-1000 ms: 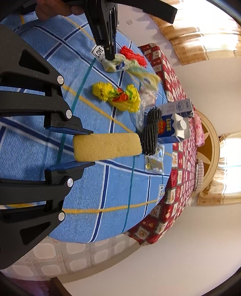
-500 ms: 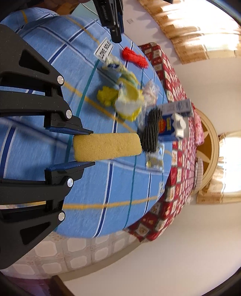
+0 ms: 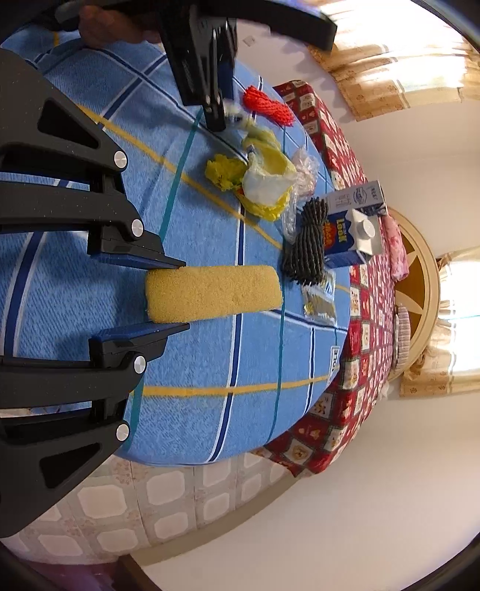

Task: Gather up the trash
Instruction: 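Carry the yellow-white bag and yellow sponge in both tools over the bin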

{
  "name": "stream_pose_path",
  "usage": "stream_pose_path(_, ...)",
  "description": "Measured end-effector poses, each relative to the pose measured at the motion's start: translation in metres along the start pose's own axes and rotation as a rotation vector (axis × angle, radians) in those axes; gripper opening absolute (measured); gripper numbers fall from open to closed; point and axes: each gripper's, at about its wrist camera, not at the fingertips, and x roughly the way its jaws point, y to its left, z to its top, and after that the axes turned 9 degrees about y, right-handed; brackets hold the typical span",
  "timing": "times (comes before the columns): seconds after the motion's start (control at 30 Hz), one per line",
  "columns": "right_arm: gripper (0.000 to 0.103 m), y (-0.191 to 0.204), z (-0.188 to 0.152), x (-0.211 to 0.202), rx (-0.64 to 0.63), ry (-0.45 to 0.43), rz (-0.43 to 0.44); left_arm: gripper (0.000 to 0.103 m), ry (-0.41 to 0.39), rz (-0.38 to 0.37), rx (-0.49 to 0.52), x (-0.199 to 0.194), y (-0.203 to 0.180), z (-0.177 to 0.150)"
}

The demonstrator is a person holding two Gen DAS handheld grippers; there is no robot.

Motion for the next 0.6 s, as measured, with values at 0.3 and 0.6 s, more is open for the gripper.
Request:
stream_pose_path(0.3,0.027,0.030,0.004,-0.012,-0.049,-0.030,0.030,0.033,-0.055,0.012,-0.016,-0.048,0.036,-0.026)
stream_pose_path(0.6,0.027,0.088,0.017,-0.009,-0.160,-0.059,0.080,0.033,-0.049,0.086,-0.140,-0.062,0.106,-0.054)
